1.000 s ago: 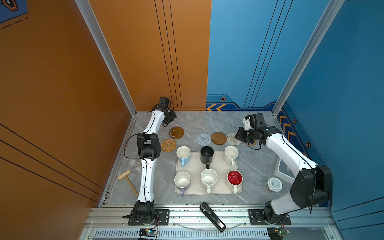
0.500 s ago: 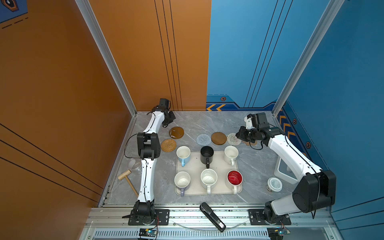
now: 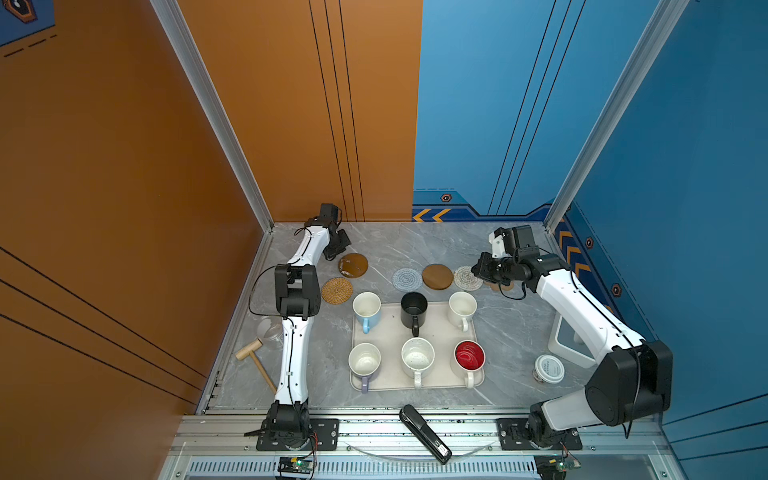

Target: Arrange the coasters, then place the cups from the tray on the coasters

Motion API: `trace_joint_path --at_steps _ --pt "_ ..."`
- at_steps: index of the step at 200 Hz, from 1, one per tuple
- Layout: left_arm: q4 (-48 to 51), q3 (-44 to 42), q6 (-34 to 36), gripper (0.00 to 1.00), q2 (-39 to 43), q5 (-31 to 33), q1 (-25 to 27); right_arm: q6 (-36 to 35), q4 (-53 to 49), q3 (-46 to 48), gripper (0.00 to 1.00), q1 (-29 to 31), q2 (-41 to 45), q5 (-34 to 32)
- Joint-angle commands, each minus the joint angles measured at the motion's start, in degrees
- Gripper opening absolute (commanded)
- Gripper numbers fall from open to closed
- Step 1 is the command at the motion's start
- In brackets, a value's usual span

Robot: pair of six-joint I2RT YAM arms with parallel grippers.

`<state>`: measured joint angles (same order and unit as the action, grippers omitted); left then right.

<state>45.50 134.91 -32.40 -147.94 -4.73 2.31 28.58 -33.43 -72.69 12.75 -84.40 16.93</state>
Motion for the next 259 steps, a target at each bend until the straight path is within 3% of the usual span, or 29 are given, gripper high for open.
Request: trace_joint_path --at_steps 1,124,259 --pt "0.9 -2.0 0.8 0.00 0.4 -0.4 -0.1 0.3 -0.5 0.1 0.03 0.3 -0.1 0.3" --pt "0.8 -5.4 2.7 0.00 0.9 -2.5 3.3 0.3 0.1 0.6 0.03 0.9 -0.9 0.7" --pt "-0.2 -15.8 4.1 0.00 7.4 -3.1 7.6 0.6 1.9 2.6 0.03 1.0 -1.2 2.0"
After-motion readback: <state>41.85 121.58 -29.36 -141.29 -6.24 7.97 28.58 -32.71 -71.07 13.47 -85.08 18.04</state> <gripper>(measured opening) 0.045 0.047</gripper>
